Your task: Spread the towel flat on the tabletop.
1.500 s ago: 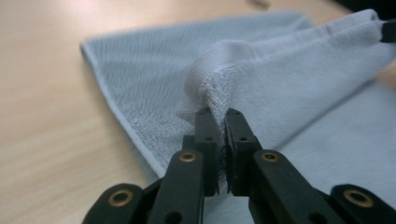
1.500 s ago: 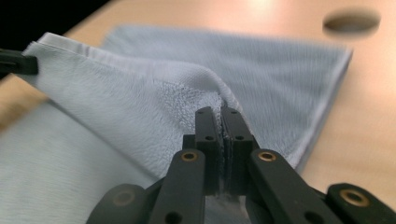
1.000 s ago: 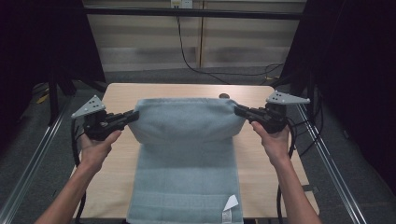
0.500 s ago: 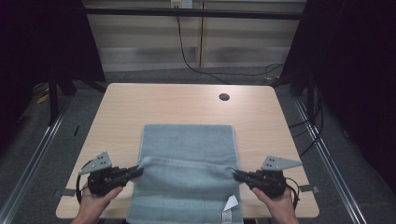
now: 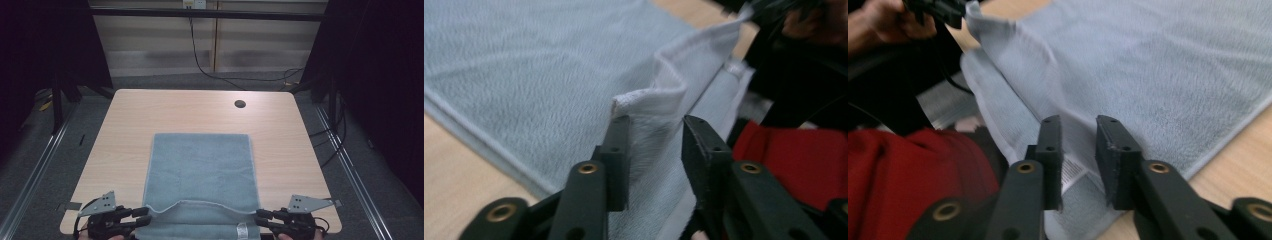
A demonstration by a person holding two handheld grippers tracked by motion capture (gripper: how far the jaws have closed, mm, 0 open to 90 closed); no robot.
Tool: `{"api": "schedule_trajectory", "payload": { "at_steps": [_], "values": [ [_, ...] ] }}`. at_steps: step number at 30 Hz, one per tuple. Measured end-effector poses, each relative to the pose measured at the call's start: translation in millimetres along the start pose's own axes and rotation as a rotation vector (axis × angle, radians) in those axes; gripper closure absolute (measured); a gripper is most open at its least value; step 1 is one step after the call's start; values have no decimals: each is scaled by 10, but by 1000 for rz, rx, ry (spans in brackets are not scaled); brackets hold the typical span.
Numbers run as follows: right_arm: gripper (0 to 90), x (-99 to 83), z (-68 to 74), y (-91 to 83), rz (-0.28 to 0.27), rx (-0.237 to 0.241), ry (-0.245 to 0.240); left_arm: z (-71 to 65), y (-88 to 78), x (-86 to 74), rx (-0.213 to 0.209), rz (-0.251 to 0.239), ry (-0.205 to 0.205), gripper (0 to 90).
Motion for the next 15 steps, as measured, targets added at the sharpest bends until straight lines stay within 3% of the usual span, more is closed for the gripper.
{"api": "schedule_trajectory", "payload": {
  "at_steps": [2,5,7,9,10,14,15],
  "values": [
    [686,67,-60,-21,-26,-17,8,63,-29,97,-1,-29,-12,534],
    [668,194,-158,36,-49,-22,5,188,-31,296,9,-73,-2,519],
    [668,290,-244,123,-55,-22,4,317,-1,432,43,-84,11,520],
    [655,375,-347,248,-37,-16,-1,499,85,542,60,-67,-6,525],
    [645,411,-416,322,-18,-24,-8,642,166,581,94,-35,-16,528],
    [615,552,-728,629,42,-36,9,986,453,647,130,19,-69,540],
    [607,587,-800,699,53,-32,22,1097,541,649,159,53,-65,548]
  ]
}}
Point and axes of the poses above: each handheld gripper's, and its own axes: y roughly forward along the jaws, x roughly out of its top, z roughly to its left, the point moved 8 cm from there along y, roughly forward along the jaws, and after that the axes turned 6 degrees about z, right-handed, at the moved point
